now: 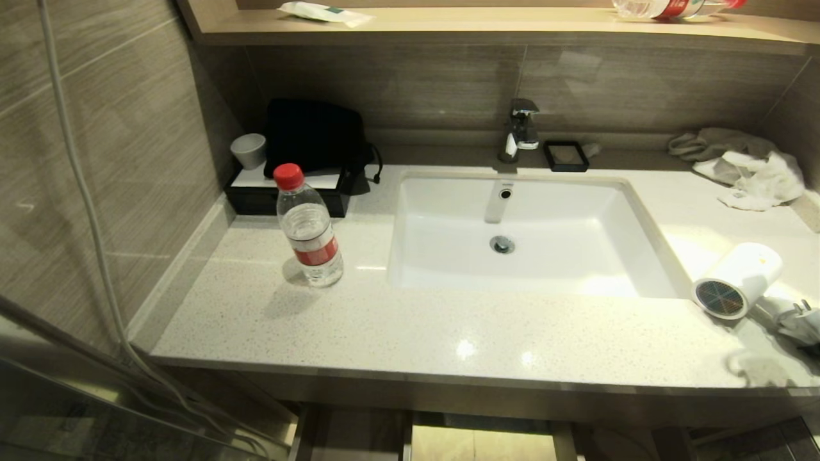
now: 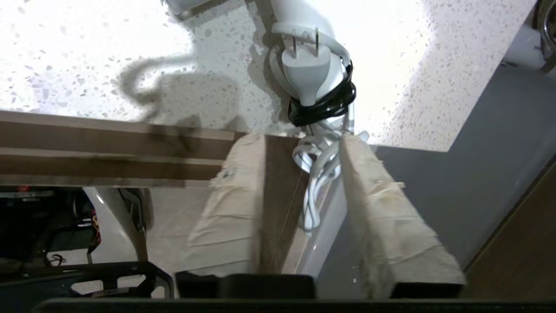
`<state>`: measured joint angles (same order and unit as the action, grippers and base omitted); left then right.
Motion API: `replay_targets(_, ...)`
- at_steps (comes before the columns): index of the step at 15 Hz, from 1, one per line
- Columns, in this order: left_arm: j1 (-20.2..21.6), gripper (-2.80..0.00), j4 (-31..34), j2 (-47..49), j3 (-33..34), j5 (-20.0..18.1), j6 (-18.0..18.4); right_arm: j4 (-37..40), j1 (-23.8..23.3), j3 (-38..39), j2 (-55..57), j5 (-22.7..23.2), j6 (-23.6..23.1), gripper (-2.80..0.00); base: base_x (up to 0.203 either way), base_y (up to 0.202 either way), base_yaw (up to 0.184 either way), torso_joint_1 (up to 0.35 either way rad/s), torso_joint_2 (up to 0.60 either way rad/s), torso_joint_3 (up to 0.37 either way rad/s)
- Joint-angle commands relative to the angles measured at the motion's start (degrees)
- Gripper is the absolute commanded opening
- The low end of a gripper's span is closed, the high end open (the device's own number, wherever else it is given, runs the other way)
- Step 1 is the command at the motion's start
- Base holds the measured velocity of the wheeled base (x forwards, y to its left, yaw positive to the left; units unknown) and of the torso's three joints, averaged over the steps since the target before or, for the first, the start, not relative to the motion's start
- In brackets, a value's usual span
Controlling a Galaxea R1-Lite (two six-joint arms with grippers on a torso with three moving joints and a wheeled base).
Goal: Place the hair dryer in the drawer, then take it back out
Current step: Pick up the hairdryer
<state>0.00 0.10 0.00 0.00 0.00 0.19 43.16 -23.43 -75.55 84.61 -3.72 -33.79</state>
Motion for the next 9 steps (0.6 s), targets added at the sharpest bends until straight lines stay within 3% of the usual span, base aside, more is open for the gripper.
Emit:
replay_targets(1, 0.0, -2.80, 0.0, 0.0, 0.0, 0.0, 0.0, -1.7, 0.0, 1.2, 3.2, 0.1, -0.7, 0.00, 0.000, 0.000, 0.000, 0.000, 0.00, 0.000)
replay_targets(9, 0.0, -2.80, 0.0, 0.0, 0.0, 0.0, 0.0, -5.8, -1.8, 0.8, 10.8, 2.9, -4.2, 0.00, 0.000, 0.000, 0.000, 0.000, 0.00, 0.000)
